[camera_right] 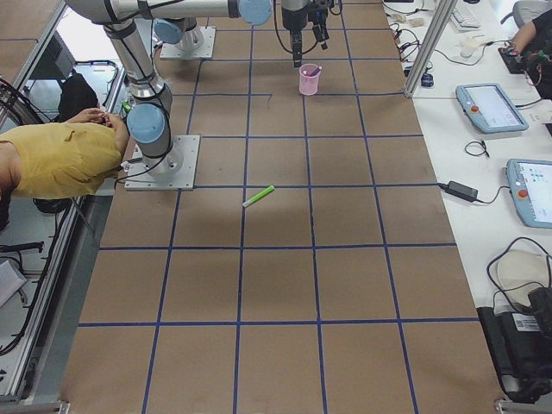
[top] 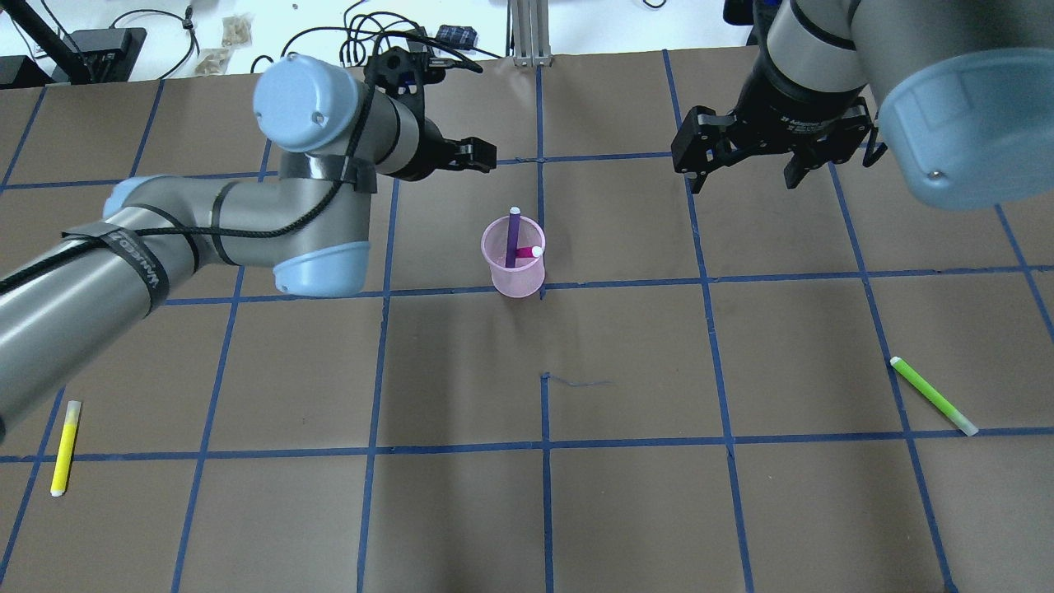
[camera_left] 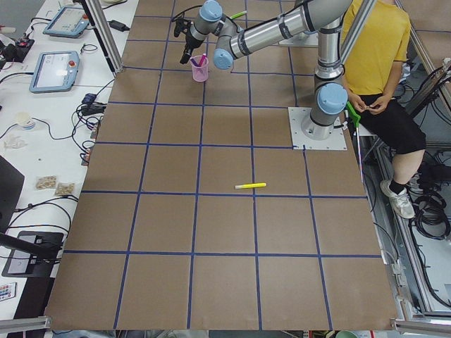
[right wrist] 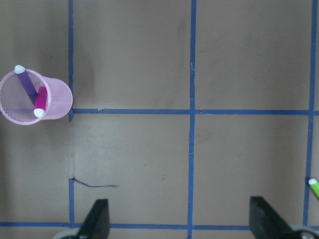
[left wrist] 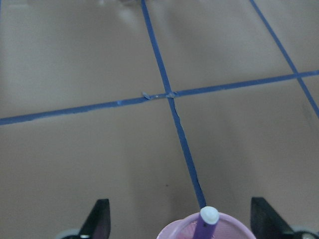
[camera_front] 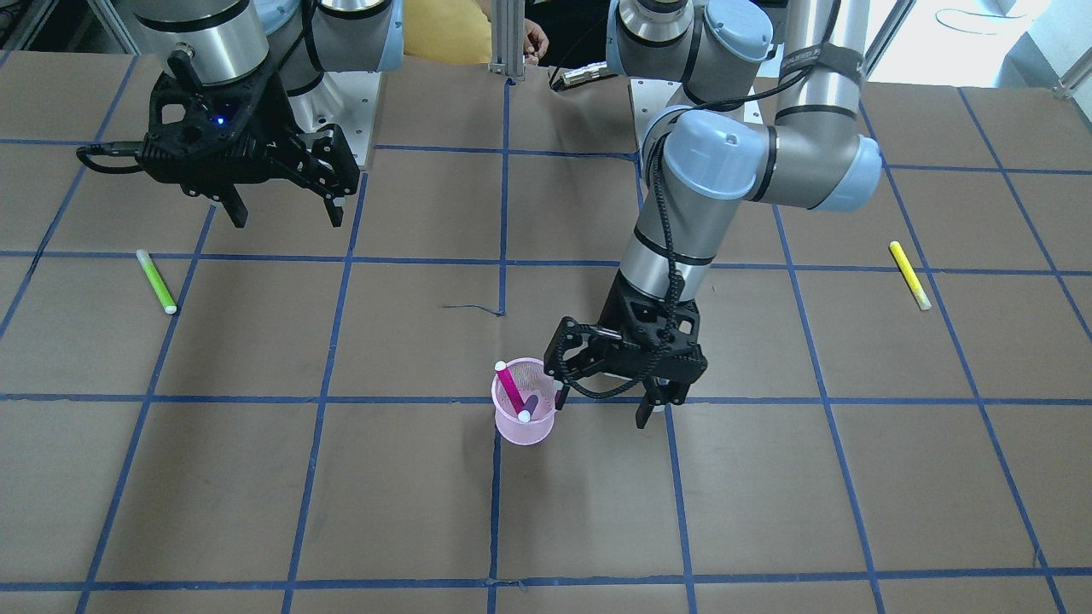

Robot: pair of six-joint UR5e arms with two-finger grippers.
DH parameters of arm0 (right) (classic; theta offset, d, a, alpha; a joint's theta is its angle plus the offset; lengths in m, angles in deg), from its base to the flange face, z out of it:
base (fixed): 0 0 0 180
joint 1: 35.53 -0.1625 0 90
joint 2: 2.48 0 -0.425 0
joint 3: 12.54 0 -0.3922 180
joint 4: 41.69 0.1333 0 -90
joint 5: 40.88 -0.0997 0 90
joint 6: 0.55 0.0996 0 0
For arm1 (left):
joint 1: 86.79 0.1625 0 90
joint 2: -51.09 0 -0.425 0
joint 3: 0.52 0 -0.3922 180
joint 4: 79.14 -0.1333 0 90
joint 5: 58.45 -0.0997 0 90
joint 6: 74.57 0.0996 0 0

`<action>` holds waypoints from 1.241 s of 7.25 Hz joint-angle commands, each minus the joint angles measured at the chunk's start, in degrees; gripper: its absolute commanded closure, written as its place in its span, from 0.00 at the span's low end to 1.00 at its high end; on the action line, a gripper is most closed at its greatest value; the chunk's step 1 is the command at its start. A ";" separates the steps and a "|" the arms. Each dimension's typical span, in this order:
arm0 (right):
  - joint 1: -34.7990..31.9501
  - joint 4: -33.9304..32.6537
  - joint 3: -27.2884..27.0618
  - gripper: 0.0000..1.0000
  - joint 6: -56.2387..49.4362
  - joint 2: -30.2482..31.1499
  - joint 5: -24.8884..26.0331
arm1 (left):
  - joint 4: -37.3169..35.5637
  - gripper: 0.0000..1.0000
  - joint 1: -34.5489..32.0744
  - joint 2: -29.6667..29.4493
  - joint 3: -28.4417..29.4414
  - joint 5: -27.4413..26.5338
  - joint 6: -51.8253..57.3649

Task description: Insert purple and pink pens into pink cup

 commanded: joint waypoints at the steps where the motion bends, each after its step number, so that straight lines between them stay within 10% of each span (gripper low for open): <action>1: 0.00 0.02 0.00 0.00 -0.09 0.00 0.00 | 34.44 0.00 5.36 5.54 11.67 -0.36 1.89; 3: 0.00 -0.59 0.00 0.00 0.00 -0.09 -0.26 | 45.38 0.00 5.38 10.19 12.44 -7.09 2.95; 9: 0.18 -0.69 0.09 0.00 -0.09 -0.09 0.00 | 45.85 0.00 6.26 16.99 11.02 -13.37 2.69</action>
